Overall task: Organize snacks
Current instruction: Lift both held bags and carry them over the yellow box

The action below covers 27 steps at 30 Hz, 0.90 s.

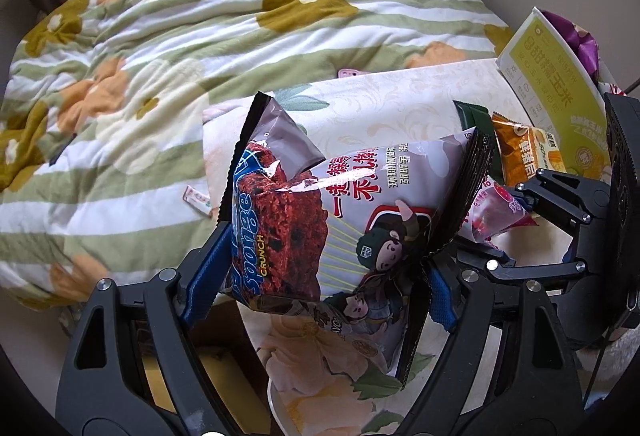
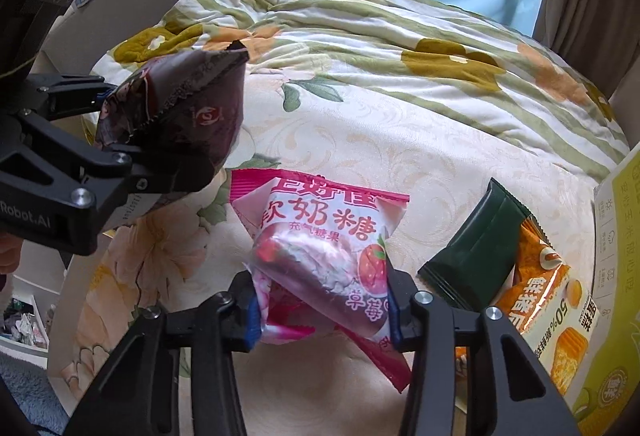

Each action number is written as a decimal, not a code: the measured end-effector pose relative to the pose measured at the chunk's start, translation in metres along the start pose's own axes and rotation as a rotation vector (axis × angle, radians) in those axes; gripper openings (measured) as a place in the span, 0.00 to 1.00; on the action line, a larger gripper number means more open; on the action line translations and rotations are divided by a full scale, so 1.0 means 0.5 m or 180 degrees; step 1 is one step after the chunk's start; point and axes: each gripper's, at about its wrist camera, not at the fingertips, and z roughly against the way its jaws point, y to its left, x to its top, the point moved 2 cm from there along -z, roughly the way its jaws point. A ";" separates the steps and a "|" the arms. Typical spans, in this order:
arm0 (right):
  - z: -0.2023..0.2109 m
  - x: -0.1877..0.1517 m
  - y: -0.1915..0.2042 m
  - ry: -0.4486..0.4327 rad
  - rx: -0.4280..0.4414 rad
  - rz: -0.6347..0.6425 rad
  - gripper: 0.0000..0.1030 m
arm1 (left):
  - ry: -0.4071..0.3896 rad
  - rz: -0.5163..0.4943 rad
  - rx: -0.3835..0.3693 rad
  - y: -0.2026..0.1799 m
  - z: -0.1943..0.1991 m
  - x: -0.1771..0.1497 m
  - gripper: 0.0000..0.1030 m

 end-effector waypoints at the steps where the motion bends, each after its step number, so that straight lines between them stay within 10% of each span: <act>1: 0.009 0.001 -0.002 -0.0031 0.0022 -0.0058 0.41 | -0.0030 0.0007 0.0019 -0.002 0.012 0.000 0.79; 16: 0.252 0.023 -0.041 -0.0619 -0.0002 -0.0507 0.41 | -0.0573 0.0137 0.0148 -0.117 0.243 0.035 0.79; 27: 0.509 -0.061 -0.208 -0.1057 -0.0263 -0.0724 0.41 | -0.1005 -0.0081 -0.0028 -0.406 0.339 0.108 0.79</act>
